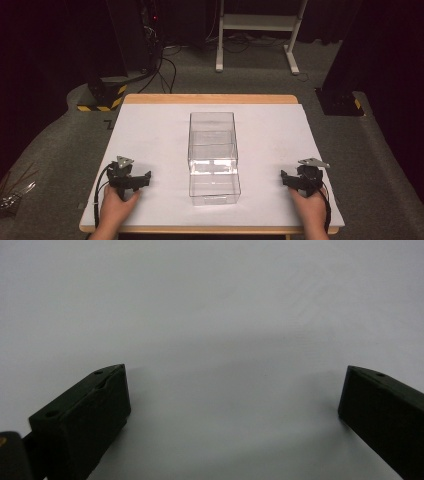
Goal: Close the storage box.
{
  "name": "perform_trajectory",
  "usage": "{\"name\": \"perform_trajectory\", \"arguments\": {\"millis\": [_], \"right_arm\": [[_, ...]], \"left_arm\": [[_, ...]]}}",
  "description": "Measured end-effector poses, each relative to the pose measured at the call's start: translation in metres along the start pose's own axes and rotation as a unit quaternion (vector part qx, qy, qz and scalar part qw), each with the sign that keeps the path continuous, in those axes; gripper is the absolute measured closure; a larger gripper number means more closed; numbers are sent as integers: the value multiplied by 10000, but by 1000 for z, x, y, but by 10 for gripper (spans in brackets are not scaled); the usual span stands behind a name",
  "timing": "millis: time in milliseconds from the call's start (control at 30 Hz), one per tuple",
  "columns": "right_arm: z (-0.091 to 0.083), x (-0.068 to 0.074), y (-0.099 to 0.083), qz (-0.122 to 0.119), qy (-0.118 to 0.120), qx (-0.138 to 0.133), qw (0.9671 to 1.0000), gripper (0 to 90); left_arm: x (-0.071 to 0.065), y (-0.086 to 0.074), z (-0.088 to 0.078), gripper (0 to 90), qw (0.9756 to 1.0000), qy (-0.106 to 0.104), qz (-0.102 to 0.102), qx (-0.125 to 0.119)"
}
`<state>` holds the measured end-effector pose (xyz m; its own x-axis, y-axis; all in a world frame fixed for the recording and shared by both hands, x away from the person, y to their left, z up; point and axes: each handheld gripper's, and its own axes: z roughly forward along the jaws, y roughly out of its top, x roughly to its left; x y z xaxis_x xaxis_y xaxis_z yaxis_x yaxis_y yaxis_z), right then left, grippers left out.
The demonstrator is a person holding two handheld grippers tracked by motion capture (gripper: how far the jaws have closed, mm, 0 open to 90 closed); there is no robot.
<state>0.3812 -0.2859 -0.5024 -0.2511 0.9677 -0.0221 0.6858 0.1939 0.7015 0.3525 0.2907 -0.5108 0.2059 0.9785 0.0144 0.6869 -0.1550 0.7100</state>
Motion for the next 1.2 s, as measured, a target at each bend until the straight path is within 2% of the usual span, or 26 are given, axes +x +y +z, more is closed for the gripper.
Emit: {"name": "perform_trajectory", "arguments": {"millis": [400, 500, 700, 767, 967, 1200], "right_arm": [[-1, 0, 0, 5, 17, 9, 10000, 124], [-4, -1, -2, -63, 43, -12, 10000, 131], [-12, -2, -4, -101, 81, -234, 9996, 128], [-16, -2, -4, -69, 158, -316, 9994, 128], [-25, 5, -4, -258, 223, -452, 9984, 127], [-39, 21, -2, -420, 418, -696, 9958, 126]], "left_arm": [[0, 0, 0, 5, 10000, -11, -14, 10], [0, 0, 0, 5, 10000, -10, -18, 7], [0, 0, 0, 4, 10000, -19, -23, 10], [0, 0, 0, 4, 10000, -18, -22, 11], [0, 0, 0, 3, 10000, -20, -18, 16], [0, 0, 0, 4, 10000, -18, -20, 21]]}}
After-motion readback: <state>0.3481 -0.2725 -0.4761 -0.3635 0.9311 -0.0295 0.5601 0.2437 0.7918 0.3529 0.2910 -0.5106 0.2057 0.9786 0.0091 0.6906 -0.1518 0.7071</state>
